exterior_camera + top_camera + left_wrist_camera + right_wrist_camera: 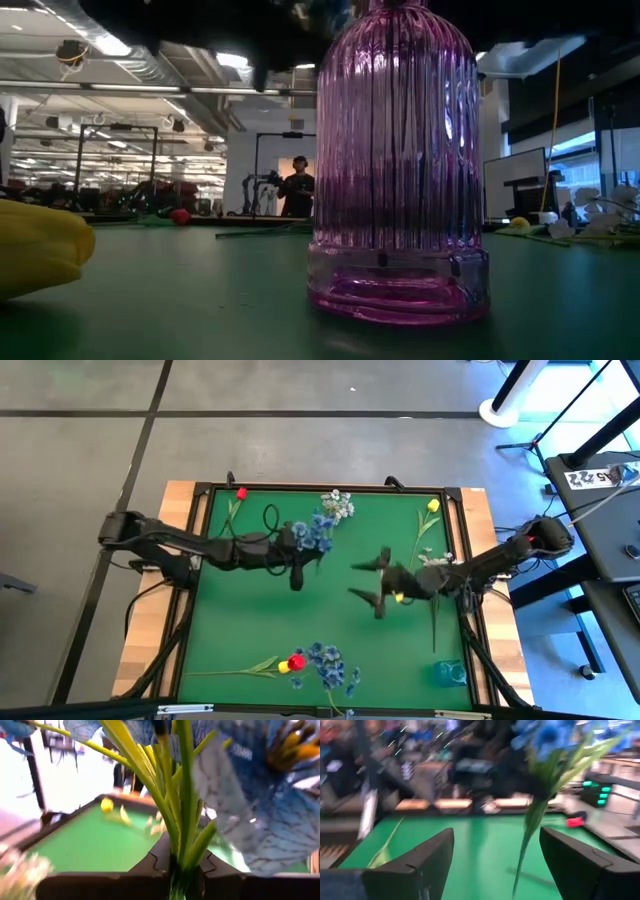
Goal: Sort flowers into vase by color
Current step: Put the blue flowers into the violet vase
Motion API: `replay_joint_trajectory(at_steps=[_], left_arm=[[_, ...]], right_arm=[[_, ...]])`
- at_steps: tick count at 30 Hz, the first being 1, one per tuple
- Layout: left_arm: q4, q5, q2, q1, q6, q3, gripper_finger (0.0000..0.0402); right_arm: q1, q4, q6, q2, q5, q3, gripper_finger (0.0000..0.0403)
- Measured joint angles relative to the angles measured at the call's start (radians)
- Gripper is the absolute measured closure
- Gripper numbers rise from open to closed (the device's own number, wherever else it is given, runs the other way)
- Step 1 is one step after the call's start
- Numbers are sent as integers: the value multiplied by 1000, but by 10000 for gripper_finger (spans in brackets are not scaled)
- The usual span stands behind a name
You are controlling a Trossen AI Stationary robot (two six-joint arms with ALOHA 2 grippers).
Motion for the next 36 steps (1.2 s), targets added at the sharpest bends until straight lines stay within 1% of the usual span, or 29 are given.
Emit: replay_joint_trajectory(at_steps=[3, 5, 8, 9, 13, 16, 23, 26, 28, 30, 33, 35, 36], left_arm=[[226, 86, 106, 12, 28, -2, 387], [349, 135, 163, 15, 40, -1, 387], [426, 146, 215, 16, 41, -1, 387], [444, 146, 228, 17, 41, -1, 387], [451, 147, 238, 7, 38, -1, 375], [453, 148, 239, -2, 37, -1, 364], [499, 151, 240, -9, 34, -1, 340], [514, 186, 240, -13, 32, 5, 325], [513, 215, 240, -20, 16, 20, 314], [505, 242, 240, -28, 15, 36, 302], [465, 248, 236, -41, 28, 51, 285], [396, 250, 209, -50, 66, 51, 274], [336, 250, 179, -56, 80, 51, 267]], right_arm=[[-72, -13, 36, 43, -7, 16, 109], [-108, -16, 74, 71, -45, 24, 114], [-148, -11, 112, 109, -140, 53, 132], [-158, -14, 128, 116, -156, 61, 139], [-178, -24, 135, 135, -176, 84, 175], [-178, -27, 125, 135, -207, 88, 210], [-176, -19, 142, 143, -206, 88, 317], [-176, -17, 143, 144, -213, 88, 360], [-175, -17, 142, 144, -218, 88, 380], [-175, -13, 140, 144, -227, 88, 391], [-174, 4, 133, 144, -256, 88, 392], [-162, 6, 135, 135, -267, 88, 389], [-156, 0, 135, 125, -266, 88, 387]])
